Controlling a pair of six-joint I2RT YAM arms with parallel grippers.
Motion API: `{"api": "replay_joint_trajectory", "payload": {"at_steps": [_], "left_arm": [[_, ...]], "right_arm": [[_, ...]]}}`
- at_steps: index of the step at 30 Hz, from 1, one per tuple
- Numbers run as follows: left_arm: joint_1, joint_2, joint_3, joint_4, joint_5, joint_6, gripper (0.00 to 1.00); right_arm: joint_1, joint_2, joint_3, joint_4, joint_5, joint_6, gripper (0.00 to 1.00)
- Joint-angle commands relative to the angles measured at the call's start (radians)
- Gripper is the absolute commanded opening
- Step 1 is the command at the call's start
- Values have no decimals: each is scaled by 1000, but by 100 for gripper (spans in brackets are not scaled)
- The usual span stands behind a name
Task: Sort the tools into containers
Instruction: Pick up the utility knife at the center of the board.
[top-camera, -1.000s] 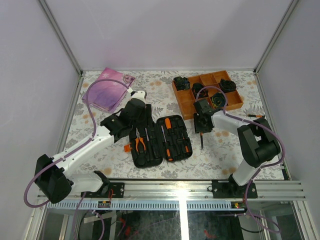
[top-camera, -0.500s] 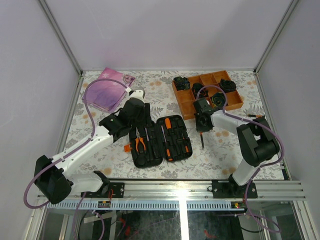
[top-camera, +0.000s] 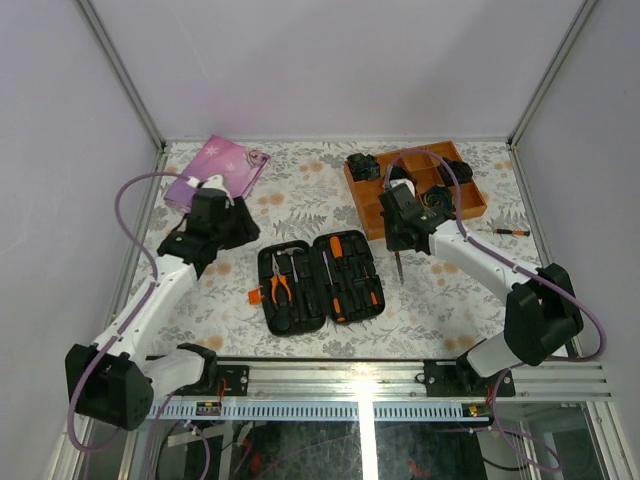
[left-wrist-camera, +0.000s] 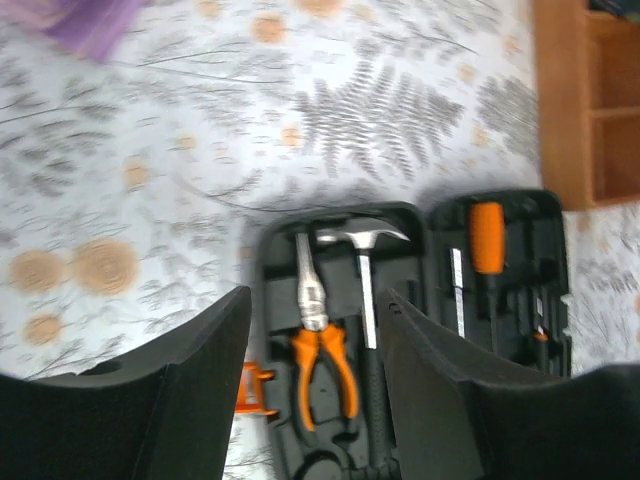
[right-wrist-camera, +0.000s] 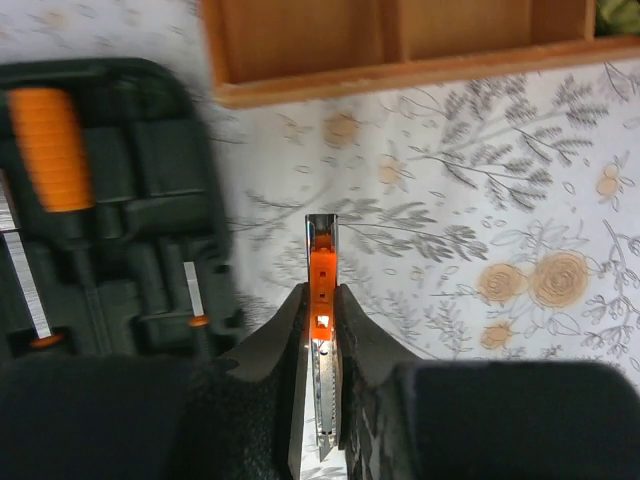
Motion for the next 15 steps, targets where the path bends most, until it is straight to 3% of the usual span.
{"api": "replay_joint_trajectory", "payload": {"at_steps": [1,15], "left_arm": [[168,-72,-62,-41,186,1,53],[220,-187,-146,-39,166,17,54]], "right_arm": [[87,-26,132,-52,18,51,11],[299,146,364,-43,-54,201,10]]}}
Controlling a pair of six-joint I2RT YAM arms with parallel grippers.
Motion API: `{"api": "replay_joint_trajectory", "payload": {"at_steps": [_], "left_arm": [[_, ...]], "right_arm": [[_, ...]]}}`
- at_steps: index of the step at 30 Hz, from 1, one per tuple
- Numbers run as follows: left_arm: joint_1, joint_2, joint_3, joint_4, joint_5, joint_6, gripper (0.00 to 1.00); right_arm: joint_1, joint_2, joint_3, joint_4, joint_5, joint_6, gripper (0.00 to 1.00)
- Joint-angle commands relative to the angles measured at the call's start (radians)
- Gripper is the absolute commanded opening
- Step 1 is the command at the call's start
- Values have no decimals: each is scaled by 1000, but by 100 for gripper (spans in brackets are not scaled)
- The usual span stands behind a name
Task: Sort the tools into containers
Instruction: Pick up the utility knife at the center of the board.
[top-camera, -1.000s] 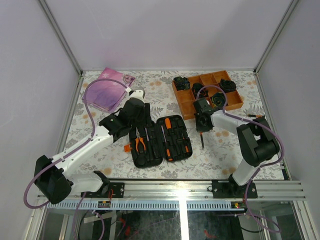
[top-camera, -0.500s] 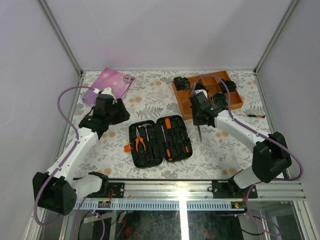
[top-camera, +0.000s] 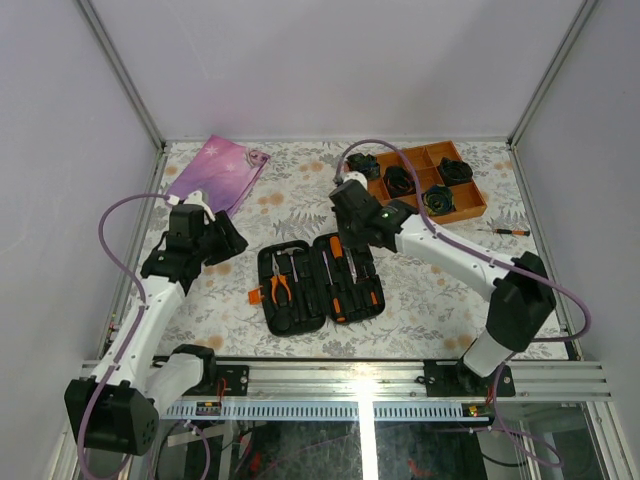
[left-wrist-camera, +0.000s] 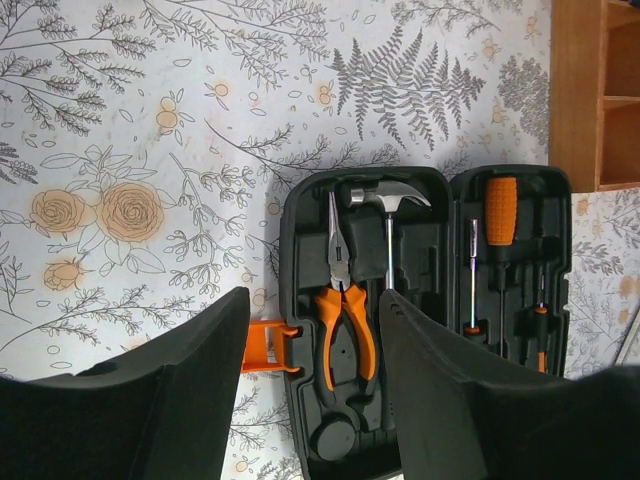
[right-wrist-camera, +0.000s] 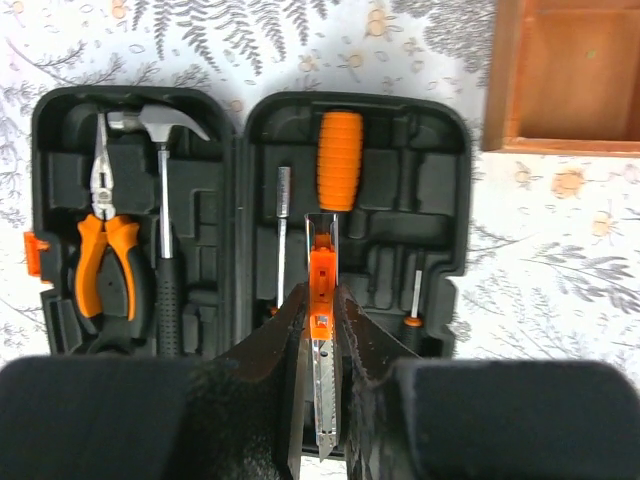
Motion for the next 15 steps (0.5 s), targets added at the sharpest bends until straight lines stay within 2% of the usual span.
{"api": "replay_joint_trajectory", "payload": {"at_steps": [1,15], "left_arm": [[8,-36,-10,19,0,15,54],[7,-63,-19,25,3,12,55]], "right_arm": [[54,67,86,5,-23,77,10],[138,274,200,19,-43,158,8]]}}
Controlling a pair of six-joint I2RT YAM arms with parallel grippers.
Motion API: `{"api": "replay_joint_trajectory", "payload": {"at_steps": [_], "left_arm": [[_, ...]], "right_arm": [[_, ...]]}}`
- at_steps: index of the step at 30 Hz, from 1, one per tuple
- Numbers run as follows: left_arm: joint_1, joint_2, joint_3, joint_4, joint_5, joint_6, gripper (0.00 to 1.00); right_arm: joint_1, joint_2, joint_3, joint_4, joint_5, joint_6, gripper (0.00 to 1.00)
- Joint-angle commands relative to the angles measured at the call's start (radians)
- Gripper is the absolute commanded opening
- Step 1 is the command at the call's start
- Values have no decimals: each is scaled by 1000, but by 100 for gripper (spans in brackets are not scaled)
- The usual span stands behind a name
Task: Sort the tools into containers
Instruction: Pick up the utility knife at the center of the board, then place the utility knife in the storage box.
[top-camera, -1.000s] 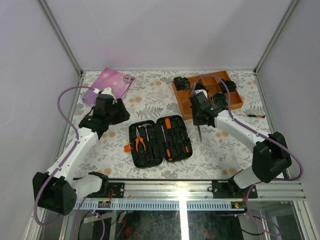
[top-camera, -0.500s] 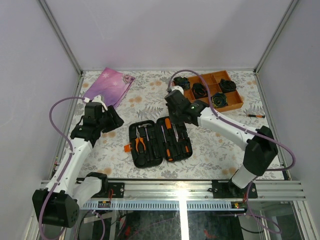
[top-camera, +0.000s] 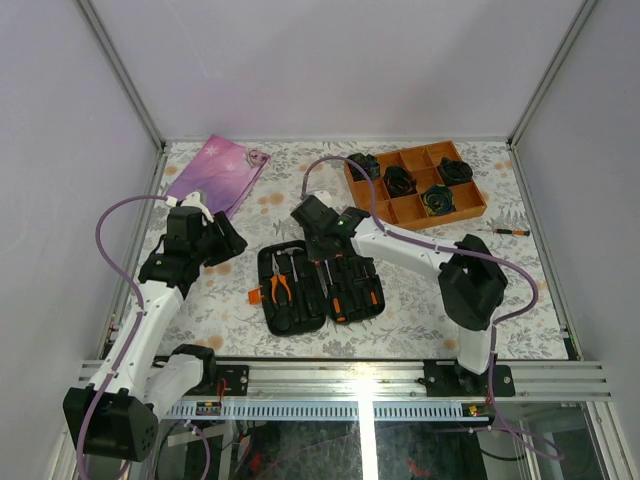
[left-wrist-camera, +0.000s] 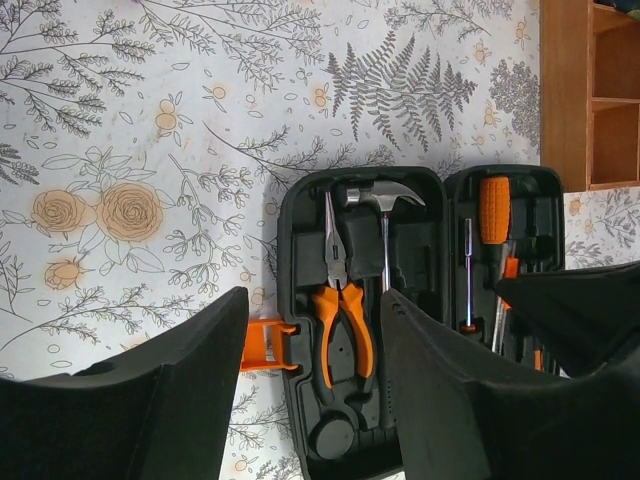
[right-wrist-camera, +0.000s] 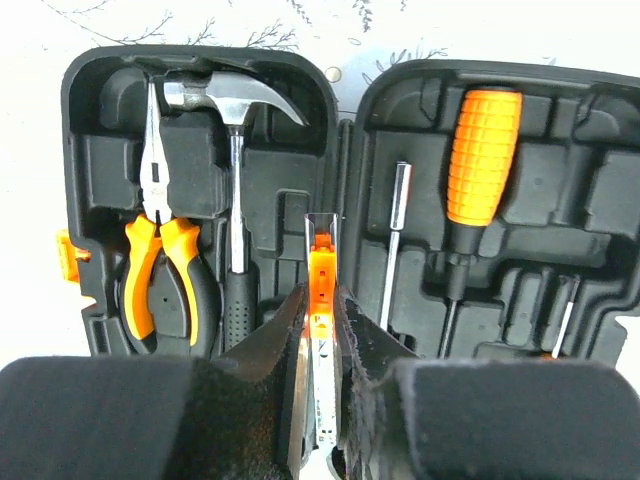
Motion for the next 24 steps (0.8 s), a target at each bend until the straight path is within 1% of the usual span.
{"api": "replay_joint_trajectory", "payload": {"at_steps": [1,9,24], "left_arm": [[9,-18,-9,25,3,11,55],[8,-7,-9,28,31,13,55],[8,-9,-11,27,16,13,55]], "right_arm": [[21,25,64,10,-19,37,8],[52,80,71,23,-31,54,8],[58,151,92,9,-45,60,10]]}}
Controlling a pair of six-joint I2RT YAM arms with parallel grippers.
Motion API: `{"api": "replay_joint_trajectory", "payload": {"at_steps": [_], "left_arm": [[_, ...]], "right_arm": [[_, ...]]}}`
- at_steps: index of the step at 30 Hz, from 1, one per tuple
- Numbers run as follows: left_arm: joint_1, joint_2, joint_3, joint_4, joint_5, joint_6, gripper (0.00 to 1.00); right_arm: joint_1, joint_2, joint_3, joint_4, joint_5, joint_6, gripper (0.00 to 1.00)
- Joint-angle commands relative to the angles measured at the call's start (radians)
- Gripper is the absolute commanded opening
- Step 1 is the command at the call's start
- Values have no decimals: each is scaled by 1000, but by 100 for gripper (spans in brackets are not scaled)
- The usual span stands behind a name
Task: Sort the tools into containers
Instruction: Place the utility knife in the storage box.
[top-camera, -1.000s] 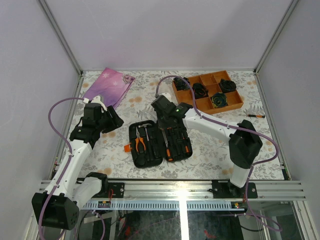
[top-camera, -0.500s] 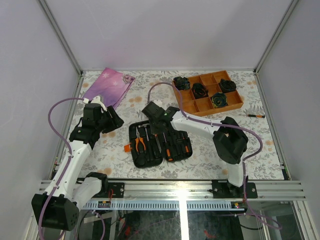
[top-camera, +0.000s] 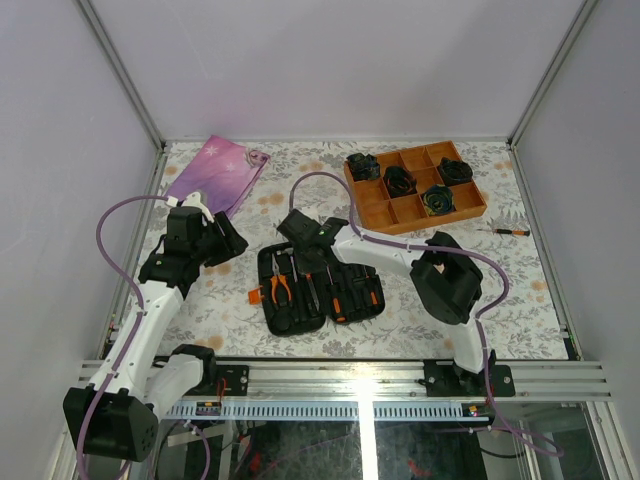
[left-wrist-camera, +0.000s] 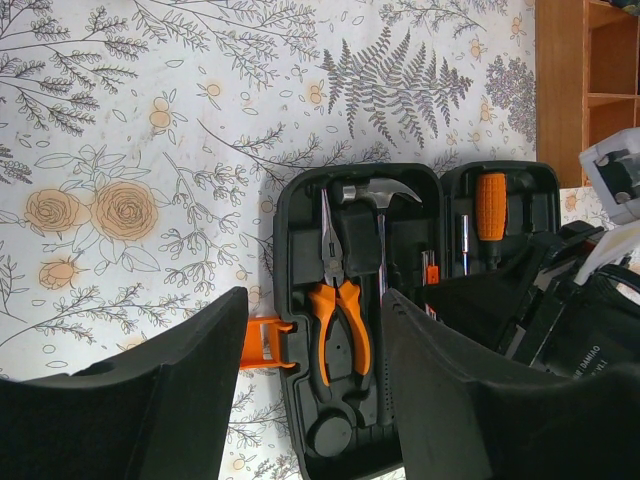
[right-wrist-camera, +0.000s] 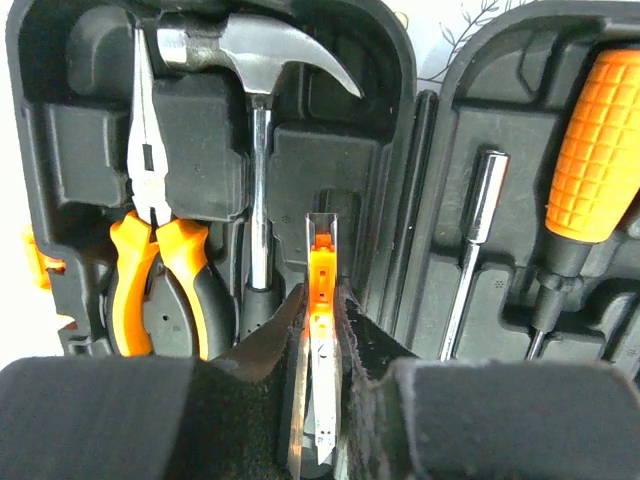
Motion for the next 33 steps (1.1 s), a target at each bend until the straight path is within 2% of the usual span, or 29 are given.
{"api": "replay_joint_trajectory", "payload": {"at_steps": [1,7,19,27,33], "left_arm": [[8,-6,-10,26,5,13,55],[8,-3,-9,26,6,13,55],[8,-2,-8,27,9,12,55],[7,-2,-9,28,10,12,55],[7,-2,-9,28,12,13,55]], "right_arm": [[6,5,38,1,-22,24,10],[7,14,26,0,-26,33,14],[6,-1,35,-33,16,35,31],[6,-43,40,-41,33,24,32],[7,-63,28,-53,-29,14,26]]}}
